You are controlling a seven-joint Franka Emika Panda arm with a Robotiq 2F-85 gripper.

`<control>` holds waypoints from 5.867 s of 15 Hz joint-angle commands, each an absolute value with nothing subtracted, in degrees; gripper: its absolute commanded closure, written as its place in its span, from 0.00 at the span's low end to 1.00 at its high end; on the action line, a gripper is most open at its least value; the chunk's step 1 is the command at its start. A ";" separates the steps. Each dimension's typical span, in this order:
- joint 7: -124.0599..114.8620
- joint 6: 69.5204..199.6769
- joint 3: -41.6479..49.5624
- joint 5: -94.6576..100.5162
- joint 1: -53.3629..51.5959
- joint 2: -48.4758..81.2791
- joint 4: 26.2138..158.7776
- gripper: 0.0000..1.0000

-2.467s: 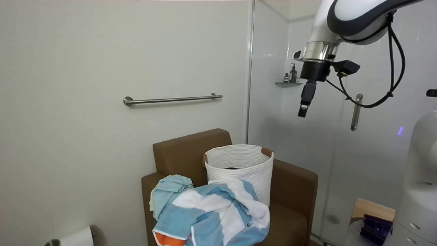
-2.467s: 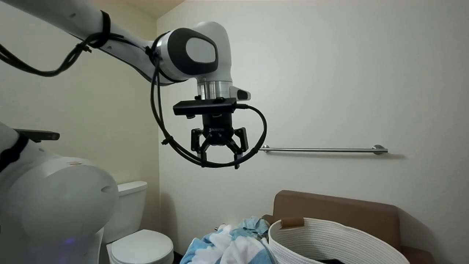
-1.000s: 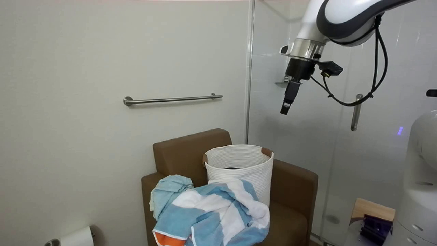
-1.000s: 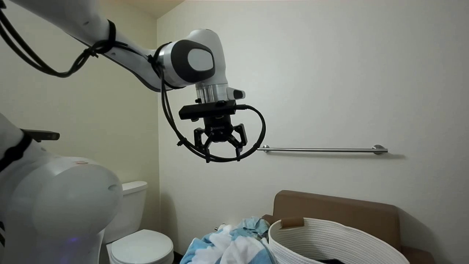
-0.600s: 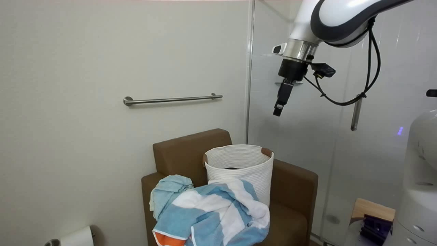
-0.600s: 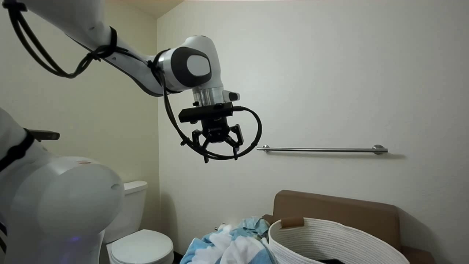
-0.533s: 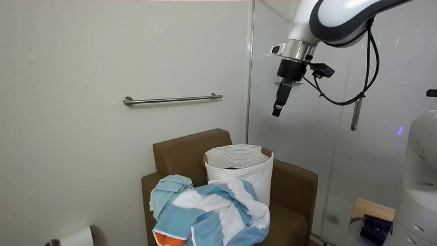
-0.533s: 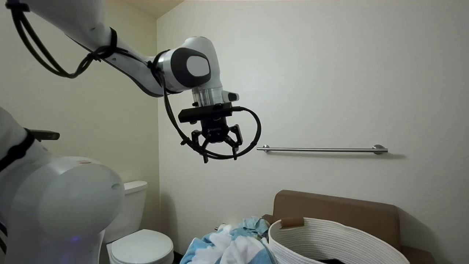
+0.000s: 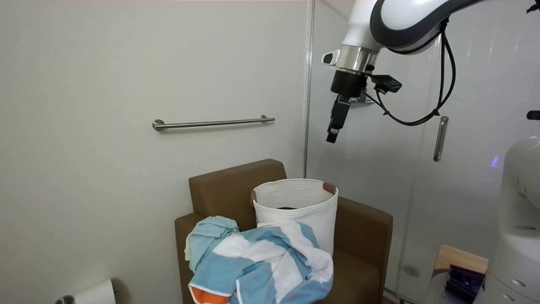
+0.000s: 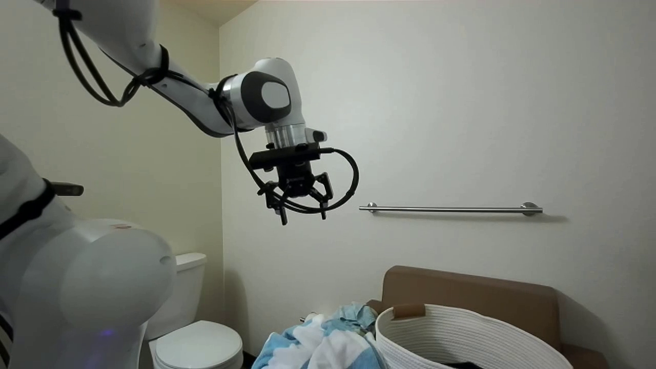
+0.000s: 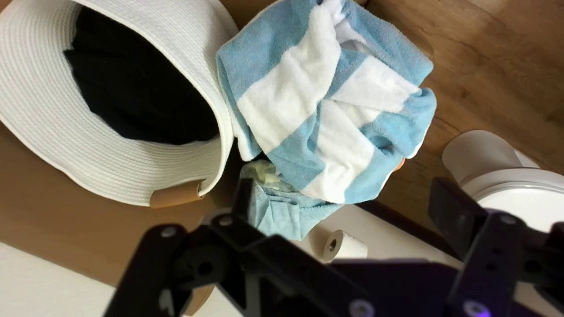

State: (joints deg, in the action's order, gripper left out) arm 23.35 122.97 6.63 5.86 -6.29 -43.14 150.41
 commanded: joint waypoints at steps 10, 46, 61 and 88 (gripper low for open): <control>19.36 122.83 1.84 0.06 -10.05 -33.41 140.10 0.00; 17.69 128.79 -3.19 -1.24 -8.99 -11.57 138.10 0.00; 19.67 126.75 -2.69 -0.63 -8.34 -9.99 135.85 0.00; 21.72 136.61 -3.98 2.00 -2.83 20.44 121.06 0.00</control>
